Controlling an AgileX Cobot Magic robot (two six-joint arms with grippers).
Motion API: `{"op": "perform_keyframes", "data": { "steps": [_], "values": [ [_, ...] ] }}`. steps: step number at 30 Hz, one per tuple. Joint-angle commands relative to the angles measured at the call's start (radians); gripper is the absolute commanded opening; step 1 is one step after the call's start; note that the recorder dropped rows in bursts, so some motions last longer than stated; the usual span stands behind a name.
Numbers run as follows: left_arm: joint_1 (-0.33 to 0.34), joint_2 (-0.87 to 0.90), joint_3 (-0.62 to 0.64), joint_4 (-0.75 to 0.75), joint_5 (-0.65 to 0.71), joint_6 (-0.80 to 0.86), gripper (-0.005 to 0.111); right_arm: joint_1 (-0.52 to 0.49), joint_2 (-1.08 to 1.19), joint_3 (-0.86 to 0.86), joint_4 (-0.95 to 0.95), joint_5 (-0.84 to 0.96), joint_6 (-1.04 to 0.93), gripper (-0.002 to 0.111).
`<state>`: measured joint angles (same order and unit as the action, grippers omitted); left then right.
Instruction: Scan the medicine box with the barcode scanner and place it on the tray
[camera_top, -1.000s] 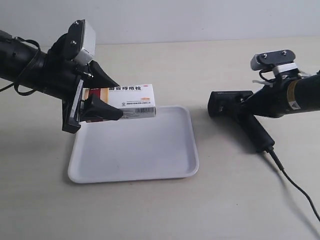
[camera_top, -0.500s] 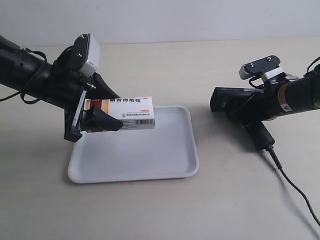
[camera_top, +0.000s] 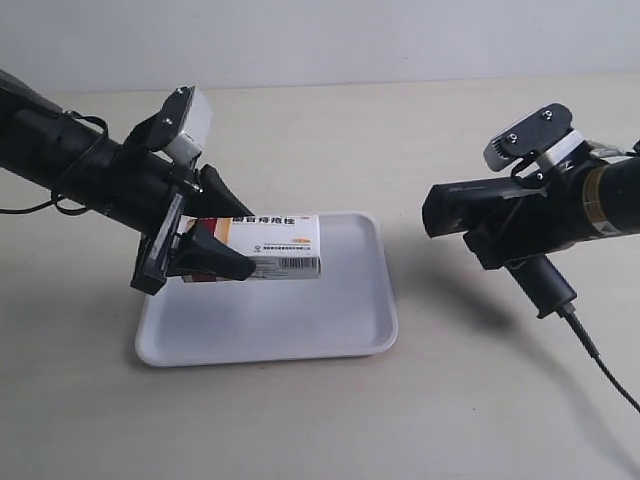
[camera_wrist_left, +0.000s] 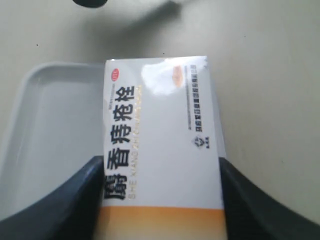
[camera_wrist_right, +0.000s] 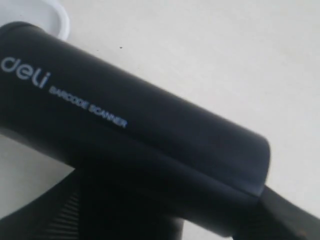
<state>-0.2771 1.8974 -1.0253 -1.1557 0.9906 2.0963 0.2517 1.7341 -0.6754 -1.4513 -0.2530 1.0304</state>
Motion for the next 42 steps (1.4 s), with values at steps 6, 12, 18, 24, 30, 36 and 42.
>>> {"op": "perform_keyframes", "data": {
  "steps": [6,12,18,24,30,36,42],
  "values": [
    [-0.002,-0.003,-0.01,-0.019,-0.047,0.001,0.0,0.005,-0.061,0.003,0.0,0.084,0.053,0.0],
    [-0.002,-0.001,-0.03,-0.04,-0.057,0.001,0.0,0.005,-0.09,0.034,-0.008,0.128,0.073,0.0],
    [-0.002,-0.001,-0.045,-0.06,-0.048,0.001,0.0,0.005,-0.094,0.048,-0.008,0.153,0.08,0.0],
    [0.02,0.0,-0.06,-0.066,0.059,0.001,0.0,0.005,-0.171,0.07,-0.013,0.153,0.122,0.0],
    [0.086,0.098,-0.091,-0.069,0.172,0.001,0.0,0.005,-0.243,0.1,-0.056,0.153,0.174,0.0],
    [0.09,0.125,-0.091,-0.051,0.175,0.001,0.0,0.005,-0.211,0.1,-0.078,0.125,0.174,0.0],
    [0.09,0.125,-0.094,-0.044,0.192,0.001,0.0,0.005,-0.12,0.1,-0.078,0.045,0.147,0.0]
  ]
}}
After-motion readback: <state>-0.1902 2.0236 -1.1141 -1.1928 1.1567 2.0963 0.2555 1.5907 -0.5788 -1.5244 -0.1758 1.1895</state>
